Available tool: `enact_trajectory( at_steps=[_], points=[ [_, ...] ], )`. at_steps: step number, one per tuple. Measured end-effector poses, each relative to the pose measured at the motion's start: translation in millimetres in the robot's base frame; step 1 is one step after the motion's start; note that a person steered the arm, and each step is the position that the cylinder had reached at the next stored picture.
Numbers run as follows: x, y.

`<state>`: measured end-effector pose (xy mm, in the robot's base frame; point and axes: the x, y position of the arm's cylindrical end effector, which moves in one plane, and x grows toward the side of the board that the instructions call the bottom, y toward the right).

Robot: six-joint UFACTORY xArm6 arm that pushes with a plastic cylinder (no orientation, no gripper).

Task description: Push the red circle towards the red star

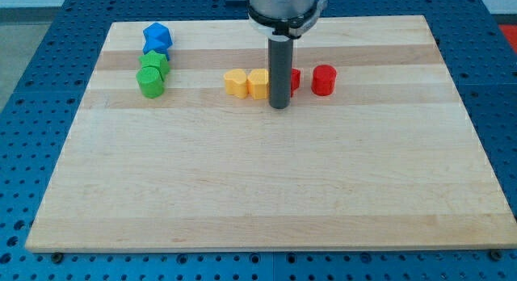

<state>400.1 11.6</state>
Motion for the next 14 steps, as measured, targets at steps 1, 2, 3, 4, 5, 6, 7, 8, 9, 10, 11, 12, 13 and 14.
enact_trajectory(
  at_steps=[1,2,3,4,5,6,7,8,9,10,11,12,13,14],
  points=[
    [-6.9,-5.4],
    [-7.6,-11.4],
    [-7.9,-16.4],
    [-7.9,-16.9],
    [-3.9,-16.1],
    [22.8,-15.2],
    [53.1,-42.6],
    [53.8,-38.4],
    [53.8,28.1],
    [41.1,92.4],
    [21.8,158.4],
    [-6.4,151.3],
    [-25.2,130.9],
    [-27.5,109.4]
  ],
)
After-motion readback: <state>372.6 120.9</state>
